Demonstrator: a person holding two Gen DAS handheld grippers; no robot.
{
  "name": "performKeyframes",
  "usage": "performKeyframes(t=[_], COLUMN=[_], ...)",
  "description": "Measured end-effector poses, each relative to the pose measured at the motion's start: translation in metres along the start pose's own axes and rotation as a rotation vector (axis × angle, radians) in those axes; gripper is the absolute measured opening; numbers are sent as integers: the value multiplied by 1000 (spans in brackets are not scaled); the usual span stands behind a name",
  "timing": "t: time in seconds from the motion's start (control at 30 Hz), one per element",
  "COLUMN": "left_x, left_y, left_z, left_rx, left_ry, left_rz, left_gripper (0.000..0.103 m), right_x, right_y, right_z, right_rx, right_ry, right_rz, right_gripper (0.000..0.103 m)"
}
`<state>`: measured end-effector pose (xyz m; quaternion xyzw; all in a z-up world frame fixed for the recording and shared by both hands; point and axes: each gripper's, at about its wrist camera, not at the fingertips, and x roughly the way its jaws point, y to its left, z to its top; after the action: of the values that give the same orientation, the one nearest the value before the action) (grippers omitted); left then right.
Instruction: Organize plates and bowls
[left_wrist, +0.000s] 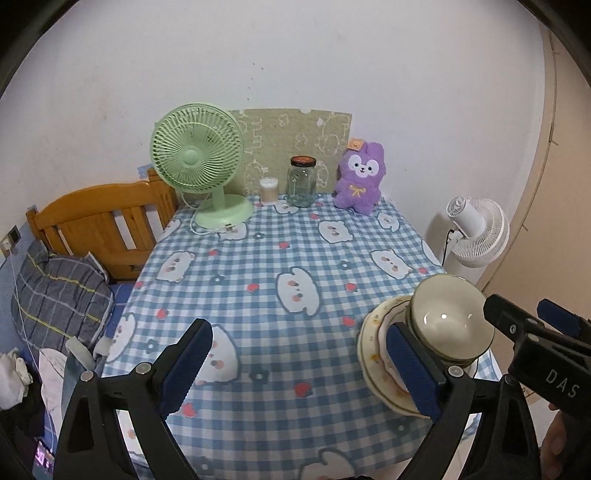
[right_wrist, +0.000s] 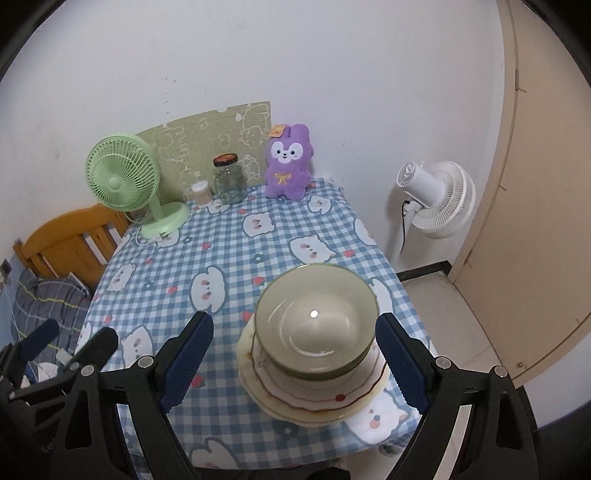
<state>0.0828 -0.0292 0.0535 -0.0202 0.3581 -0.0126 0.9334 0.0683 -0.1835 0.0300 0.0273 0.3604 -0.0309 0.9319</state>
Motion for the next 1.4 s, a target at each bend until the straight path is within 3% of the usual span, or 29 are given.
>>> performKeyframes(t=[0.3,0.57,0.93,1.4], left_x=[-7,-16,-22,-33], left_y=[28,24,12,10], left_z=[-20,-47,-81,-93], left_rx=[29,35,-6,-30], left_ry=[-23,-75,-33,-40], left_rz=[27,66,75,99], left_gripper=[97,97,97,97], right_x=[-7,-4,-10,-15], right_y=[15,14,1,1], right_z=[-29,-54,-83,-94], right_rx=[4,-46,-51,-68], right_ry=[-15,-31,-11,-9], right_rz=[19,29,86,102], right_gripper=[91,91,91,91])
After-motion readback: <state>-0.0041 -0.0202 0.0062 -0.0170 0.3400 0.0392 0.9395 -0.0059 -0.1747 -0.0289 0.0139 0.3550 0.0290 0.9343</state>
